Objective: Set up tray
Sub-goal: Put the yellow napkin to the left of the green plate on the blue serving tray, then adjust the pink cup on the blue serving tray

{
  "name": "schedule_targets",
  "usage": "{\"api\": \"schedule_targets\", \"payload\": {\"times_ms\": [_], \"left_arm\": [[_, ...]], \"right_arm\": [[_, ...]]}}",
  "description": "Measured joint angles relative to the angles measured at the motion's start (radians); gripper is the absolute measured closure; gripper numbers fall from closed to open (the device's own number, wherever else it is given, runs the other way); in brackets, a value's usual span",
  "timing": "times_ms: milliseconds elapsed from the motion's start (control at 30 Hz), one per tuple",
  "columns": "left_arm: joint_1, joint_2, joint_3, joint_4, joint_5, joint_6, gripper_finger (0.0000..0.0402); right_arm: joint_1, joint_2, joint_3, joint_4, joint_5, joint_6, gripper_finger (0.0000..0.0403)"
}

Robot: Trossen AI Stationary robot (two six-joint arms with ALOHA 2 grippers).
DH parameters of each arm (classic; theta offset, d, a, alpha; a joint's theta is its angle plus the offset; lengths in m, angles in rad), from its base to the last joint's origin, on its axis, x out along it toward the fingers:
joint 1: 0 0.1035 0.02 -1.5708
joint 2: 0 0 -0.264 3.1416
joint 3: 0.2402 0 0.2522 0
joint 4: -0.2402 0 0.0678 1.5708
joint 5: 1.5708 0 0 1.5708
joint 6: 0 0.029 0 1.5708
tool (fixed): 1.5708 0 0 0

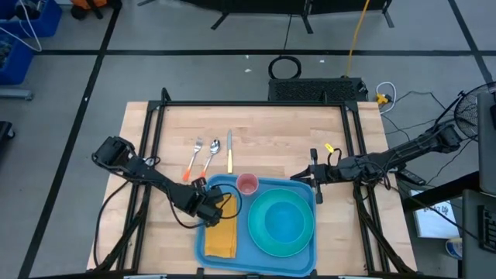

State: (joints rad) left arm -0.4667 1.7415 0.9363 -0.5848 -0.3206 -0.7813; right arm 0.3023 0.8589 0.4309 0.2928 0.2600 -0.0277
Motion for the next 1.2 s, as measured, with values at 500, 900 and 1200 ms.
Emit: {"api": "schedule_targets", "payload": {"times_ms": [500,900,1200], "left_arm": [[0.0,-0.025,0.001,0.039,0.016,0.038,0.0382],[-0.009,-0.179,0.063,-0.034,-0.025,0.045,0.035],[-0.167,-0.334,-0.065,0.0,-0.52,0.015,0.0393]], "right_arm": [[0.0,0.0,0.0,0.0,0.0,-0.003,0.0403],[0.0,0.0,0.0,0.006,0.0,0.014,0.0403],[0.02,0.0,0.001,-0.006,-0.003,0.07,0.0403]]}}
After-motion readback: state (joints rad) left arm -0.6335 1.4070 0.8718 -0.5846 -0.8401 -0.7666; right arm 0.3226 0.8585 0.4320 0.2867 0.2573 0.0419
